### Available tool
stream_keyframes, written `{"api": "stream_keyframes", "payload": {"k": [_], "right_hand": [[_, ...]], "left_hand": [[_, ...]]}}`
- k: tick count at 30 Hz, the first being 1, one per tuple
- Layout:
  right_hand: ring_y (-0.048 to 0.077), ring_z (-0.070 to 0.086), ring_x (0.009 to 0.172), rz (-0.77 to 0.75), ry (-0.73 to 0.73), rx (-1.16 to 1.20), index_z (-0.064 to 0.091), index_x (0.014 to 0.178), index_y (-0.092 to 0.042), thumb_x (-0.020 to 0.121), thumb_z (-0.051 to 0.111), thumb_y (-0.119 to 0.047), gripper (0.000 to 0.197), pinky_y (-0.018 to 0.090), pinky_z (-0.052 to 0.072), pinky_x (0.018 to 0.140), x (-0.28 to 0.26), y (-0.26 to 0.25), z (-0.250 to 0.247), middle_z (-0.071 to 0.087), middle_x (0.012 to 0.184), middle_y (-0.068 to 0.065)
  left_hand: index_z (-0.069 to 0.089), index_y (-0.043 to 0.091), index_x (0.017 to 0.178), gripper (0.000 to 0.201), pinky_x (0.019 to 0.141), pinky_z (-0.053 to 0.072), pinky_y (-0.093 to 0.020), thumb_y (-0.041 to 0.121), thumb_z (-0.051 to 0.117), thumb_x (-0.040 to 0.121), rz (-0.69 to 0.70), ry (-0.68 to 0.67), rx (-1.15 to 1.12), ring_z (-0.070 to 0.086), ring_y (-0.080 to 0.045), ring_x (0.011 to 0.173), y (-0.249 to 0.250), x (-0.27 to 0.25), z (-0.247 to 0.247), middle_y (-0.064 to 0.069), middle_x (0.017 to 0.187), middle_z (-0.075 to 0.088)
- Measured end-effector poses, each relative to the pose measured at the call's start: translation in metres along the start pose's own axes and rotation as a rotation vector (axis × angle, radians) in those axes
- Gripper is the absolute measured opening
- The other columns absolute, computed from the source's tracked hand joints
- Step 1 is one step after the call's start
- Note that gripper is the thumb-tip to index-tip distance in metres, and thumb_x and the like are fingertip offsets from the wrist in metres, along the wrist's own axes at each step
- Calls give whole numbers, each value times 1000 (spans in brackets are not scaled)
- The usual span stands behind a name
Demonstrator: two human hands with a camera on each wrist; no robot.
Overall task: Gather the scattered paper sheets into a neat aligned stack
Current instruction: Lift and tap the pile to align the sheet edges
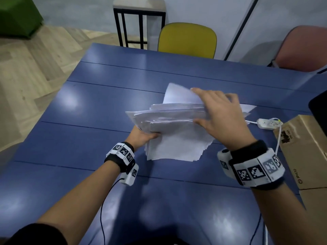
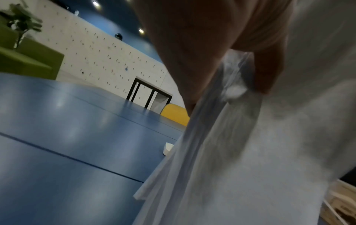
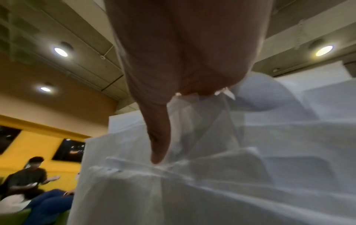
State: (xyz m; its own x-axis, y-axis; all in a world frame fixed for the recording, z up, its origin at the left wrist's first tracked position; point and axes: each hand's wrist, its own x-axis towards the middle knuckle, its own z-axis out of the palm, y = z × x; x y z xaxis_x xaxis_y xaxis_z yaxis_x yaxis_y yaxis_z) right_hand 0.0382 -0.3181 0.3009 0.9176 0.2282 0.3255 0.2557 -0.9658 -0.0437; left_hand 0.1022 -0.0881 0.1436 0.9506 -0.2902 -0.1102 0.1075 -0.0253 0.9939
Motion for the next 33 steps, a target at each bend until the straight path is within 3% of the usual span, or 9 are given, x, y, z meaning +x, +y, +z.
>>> {"api": "stream_keyframes", "payload": {"k": [3, 8, 14, 18, 23, 26, 28, 31, 33], "right_hand": [[27, 61, 92, -62, -3, -60, 56, 124, -24, 72, 80, -19, 57, 40, 38, 79, 5, -5, 16, 66, 103, -4], [23, 61, 98, 35, -28, 113, 61, 118, -27, 74, 79, -25, 47, 38, 31, 82, 3, 14, 13, 68, 104, -7], [13, 47, 123, 463, -57, 527, 47, 133, -32, 55, 92, -19, 91, 39, 34, 107, -31, 83, 22, 52, 133, -8], [4, 53, 117, 597, -100, 1024, 34, 141, -26, 45, 93, -5, 115, 14, 43, 93, -62, 99, 75, 53, 132, -3], [13, 65, 109, 671, -117, 1122, 60, 116, -8, 47, 94, -9, 77, 32, 49, 98, -66, 86, 130, 72, 111, 0], [5, 72, 77, 769, 6, 1168, 65, 94, 11, 59, 85, 7, 41, 20, 55, 74, -58, 68, 128, 76, 75, -8], [-6, 68, 66, 825, 25, 1190, 69, 84, -1, 66, 79, 10, 23, 12, 52, 66, -58, 65, 129, 73, 65, -18], [-19, 60, 59, 915, -25, 1236, 68, 99, -10, 73, 78, -12, 28, 7, 48, 69, -70, 58, 132, 73, 92, -7], [-8, 66, 59, 947, 56, 1413, 60, 116, -1, 82, 59, 5, 35, 5, 46, 70, -69, 49, 127, 69, 107, 7]], "left_hand": [[59, -3, 118, 53, 84, 53, -18, -11, 77, 69, 17, -56, 34, 67, -7, 96, 2, 0, 2, -12, 111, 68], [61, -4, 112, 42, 86, 55, -27, -15, 71, 73, 33, 24, -37, 66, -10, 91, 3, 4, 10, -11, 102, 68], [59, -1, 114, 43, 82, 55, -23, -12, 72, 74, 45, 102, -106, 68, -9, 92, -1, 4, 3, -9, 104, 68], [61, -4, 112, 41, 85, 55, -28, -10, 73, 74, 34, 99, -104, 67, -15, 96, -7, 0, -2, -12, 106, 69], [63, 5, 109, 41, 83, 54, -25, -12, 74, 72, 26, 92, -120, 68, -15, 97, -5, -2, -2, -1, 100, 72], [65, 2, 105, 38, 84, 55, -29, -12, 74, 71, -4, 75, -107, 68, -16, 94, -6, -3, -1, -2, 96, 73], [67, 8, 100, 38, 83, 54, -29, -13, 76, 69, -2, 80, -105, 69, -12, 89, -4, -7, 2, 7, 89, 75], [68, 16, 95, 38, 79, 55, -24, -9, 76, 67, 60, 125, -83, 69, -9, 85, 0, -13, 13, 10, 87, 75], [66, 12, 99, 37, 76, 55, -21, -13, 72, 71, 63, 207, -141, 69, -5, 84, 2, -18, 23, 9, 87, 74]]}}
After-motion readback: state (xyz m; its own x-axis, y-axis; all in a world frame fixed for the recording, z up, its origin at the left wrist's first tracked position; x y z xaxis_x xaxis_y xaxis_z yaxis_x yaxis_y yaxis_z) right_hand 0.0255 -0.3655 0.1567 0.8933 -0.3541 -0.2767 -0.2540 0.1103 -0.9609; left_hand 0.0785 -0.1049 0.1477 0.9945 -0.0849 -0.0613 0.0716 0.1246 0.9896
